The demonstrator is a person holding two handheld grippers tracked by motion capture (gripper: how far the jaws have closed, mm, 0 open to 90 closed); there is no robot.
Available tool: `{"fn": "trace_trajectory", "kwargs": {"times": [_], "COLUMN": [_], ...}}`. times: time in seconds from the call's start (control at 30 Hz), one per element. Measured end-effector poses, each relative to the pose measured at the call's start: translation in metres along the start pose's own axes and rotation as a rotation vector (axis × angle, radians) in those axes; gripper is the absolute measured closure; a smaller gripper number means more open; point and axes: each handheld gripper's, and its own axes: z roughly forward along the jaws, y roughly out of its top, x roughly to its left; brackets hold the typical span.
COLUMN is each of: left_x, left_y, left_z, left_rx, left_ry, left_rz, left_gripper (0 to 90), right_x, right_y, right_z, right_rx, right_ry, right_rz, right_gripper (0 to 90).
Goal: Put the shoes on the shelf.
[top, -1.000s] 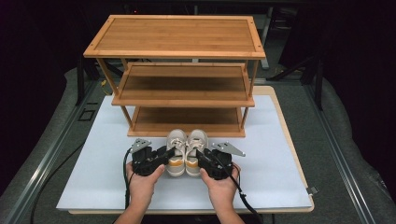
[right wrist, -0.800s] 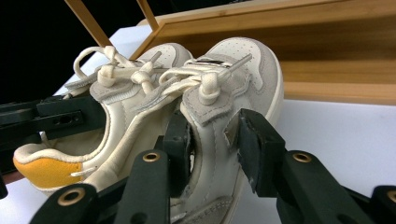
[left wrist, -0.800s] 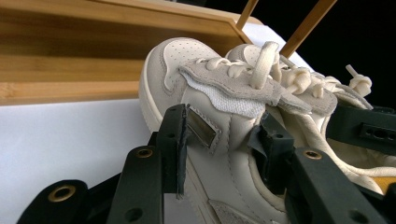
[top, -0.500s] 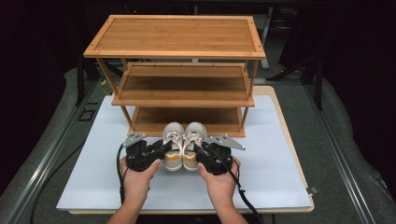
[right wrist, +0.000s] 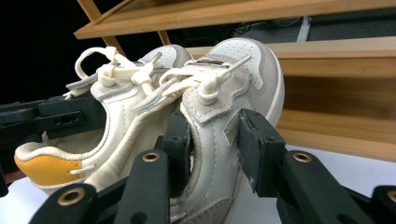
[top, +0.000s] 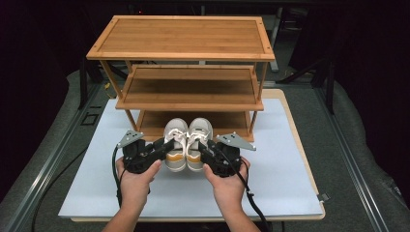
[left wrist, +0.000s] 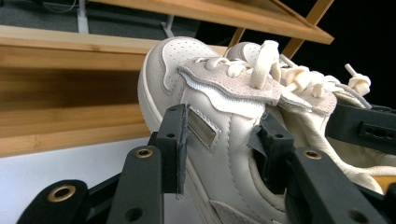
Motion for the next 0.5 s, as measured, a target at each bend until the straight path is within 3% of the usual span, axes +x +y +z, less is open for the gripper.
{"fn": "trace_trajectory", "kwargs": {"times": [0.37, 0.5], "left_x": [-0.003, -0.007], "left_y": [0.019, 0.025], "left_z": [-0.006, -0.008], "left_rx": [-0.012, -0.018], "left_ry": [-0.016, -0.007], "left_rz": [0.007, 0.028], "left_gripper": [60.4, 60.5], "right_x": [0.005, 0.008], "right_y": [0.015, 0.021], "right_z": [-0.006, -0.008], "right_rx": [-0.022, -0.039], "right_ry": [-0.004, -0.008], "right_rz": [-0.014, -0.029], "right_gripper": [65.0, 65.0]}}
